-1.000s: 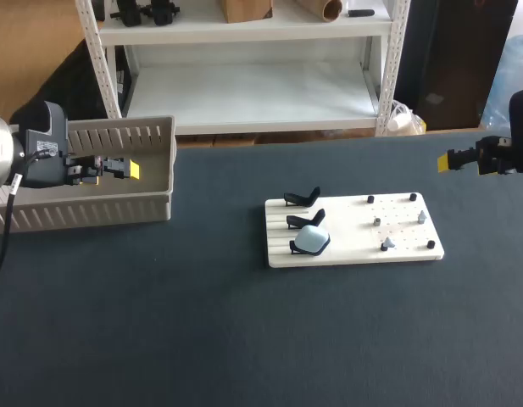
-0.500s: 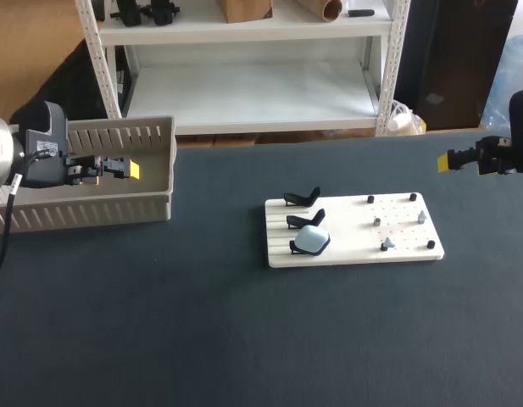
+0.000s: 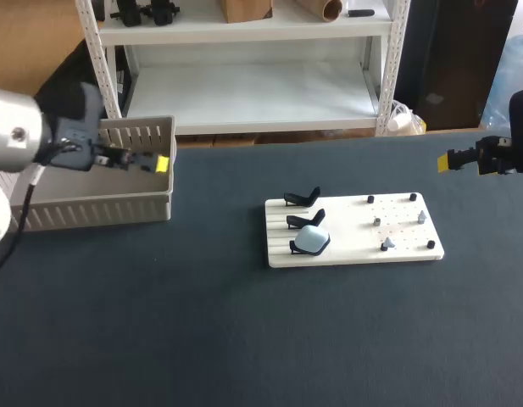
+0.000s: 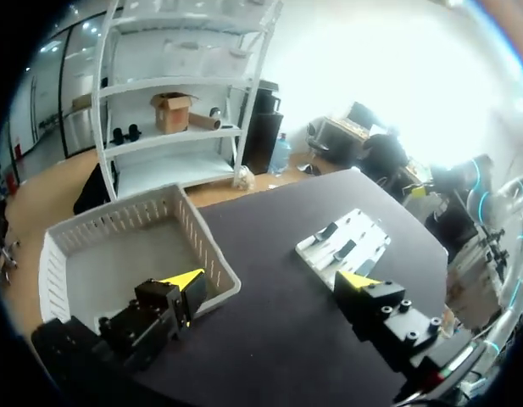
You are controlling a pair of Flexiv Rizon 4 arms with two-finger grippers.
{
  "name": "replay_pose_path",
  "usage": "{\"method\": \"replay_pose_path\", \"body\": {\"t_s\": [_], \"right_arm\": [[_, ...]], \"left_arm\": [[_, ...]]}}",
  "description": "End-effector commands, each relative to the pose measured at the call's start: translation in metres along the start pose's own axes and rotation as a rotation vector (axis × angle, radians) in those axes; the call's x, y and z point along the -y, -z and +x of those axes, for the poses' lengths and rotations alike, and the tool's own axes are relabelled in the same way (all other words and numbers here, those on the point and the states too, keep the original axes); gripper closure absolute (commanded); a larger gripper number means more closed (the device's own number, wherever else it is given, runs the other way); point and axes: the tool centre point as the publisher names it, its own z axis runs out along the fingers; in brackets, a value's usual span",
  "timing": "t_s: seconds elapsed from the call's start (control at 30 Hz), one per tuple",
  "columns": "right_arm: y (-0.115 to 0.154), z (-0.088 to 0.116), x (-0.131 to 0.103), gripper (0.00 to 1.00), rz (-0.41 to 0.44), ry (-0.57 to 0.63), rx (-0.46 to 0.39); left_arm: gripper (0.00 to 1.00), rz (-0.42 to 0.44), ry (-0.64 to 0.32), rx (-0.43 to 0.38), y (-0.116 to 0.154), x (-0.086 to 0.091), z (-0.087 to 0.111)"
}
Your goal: Pick up each earbud case from the left stands, insert the matching earbuds, close the lid, and place the case in the box.
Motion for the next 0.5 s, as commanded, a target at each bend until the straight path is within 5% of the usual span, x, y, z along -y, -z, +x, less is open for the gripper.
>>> {"method": "replay_pose_path", "body": {"t_s": [0.03,0.23,0.5], "right_arm": [[-0.001,0.000,0.001,0.00,-0.003,0.001,0.000],[-0.001,0.000,0.001,0.00,-0.003,0.001,0.000],[-0.001,0.000,0.001,0.00,-0.003,0.001,0.000]], "left_arm": [[0.00,0.120,-0.199,0.012,-0.012,0.009,-0.015],[0.00,0.302,-0.388,0.007,-0.025,0.030,-0.026],[0.00,0.387,-0.554,-0.026,-0.048,0.045,-0.018]]}}
